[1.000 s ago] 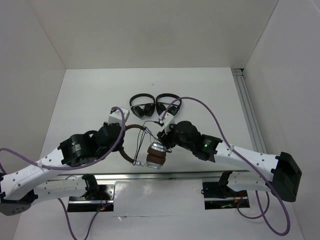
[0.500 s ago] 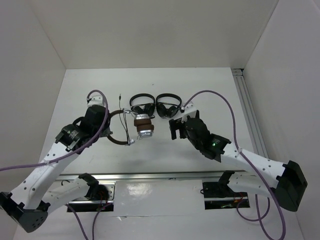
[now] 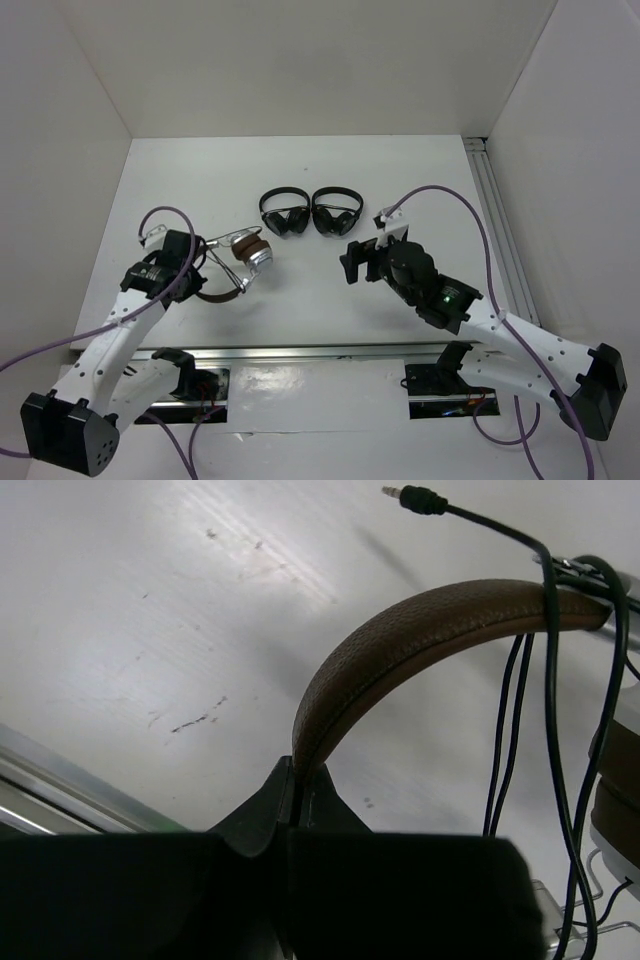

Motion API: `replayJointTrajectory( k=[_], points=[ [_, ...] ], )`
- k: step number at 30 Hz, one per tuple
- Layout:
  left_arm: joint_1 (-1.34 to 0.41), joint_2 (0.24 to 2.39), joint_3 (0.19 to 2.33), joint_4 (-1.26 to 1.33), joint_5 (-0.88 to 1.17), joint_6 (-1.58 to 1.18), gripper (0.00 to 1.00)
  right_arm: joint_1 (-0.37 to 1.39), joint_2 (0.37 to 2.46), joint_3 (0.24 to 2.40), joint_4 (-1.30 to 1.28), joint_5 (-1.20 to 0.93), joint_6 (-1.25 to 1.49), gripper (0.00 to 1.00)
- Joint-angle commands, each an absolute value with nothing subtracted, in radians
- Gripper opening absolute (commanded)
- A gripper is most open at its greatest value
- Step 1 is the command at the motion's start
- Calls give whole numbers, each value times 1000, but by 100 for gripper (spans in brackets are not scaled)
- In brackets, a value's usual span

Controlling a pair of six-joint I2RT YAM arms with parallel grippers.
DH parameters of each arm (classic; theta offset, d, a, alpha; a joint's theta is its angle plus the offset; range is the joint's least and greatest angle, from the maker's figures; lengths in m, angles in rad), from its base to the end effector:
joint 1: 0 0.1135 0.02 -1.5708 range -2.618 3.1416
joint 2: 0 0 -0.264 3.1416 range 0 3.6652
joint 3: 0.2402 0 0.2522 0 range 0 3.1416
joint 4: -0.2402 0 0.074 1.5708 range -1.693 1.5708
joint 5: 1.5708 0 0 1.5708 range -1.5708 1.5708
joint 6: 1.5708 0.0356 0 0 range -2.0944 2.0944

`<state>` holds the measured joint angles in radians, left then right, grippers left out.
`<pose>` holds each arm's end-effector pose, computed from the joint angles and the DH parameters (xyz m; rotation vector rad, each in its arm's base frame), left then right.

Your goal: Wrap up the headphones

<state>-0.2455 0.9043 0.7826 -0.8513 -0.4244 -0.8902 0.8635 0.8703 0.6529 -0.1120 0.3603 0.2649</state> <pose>0.1657 -0.0264 0.2628 -0.9186 2.2434 0.0385 0.1418 0.1465 0.2864 -0.3213 1.8738 0.4306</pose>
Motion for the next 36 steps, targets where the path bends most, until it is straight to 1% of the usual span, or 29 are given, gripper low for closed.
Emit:
replayJointTrajectory(
  k=[1,4,7,13,22,28,31,32,35,36],
  points=[
    [-187,865,712,-801,-466,-1053,0,862,848,618,-120,305,278,99],
    [-163,854,674,-825,-526,-1156,0,862,857,609,-111,281,278,99],
    [-115,865,629,-825,-526,-1183,0,862,857,598,-92,249,278,99],
    [24,874,607,-778,-503,-1160,0,862,857,598,-92,226,278,99],
    [221,917,543,-742,-477,-1218,0,862,830,575,-61,176,287,99],
    [297,908,525,-712,-446,-1198,0,871,810,584,-71,167,287,99],
    [307,908,525,-712,-436,-1189,11,871,801,584,-80,167,287,99],
    [307,917,525,-712,-436,-1189,19,871,801,584,-80,167,287,99],
    [307,917,525,-712,-425,-1180,26,871,790,584,-80,167,287,99],
    [307,908,525,-712,-425,-1180,34,871,781,584,-80,167,287,99]
  ],
)
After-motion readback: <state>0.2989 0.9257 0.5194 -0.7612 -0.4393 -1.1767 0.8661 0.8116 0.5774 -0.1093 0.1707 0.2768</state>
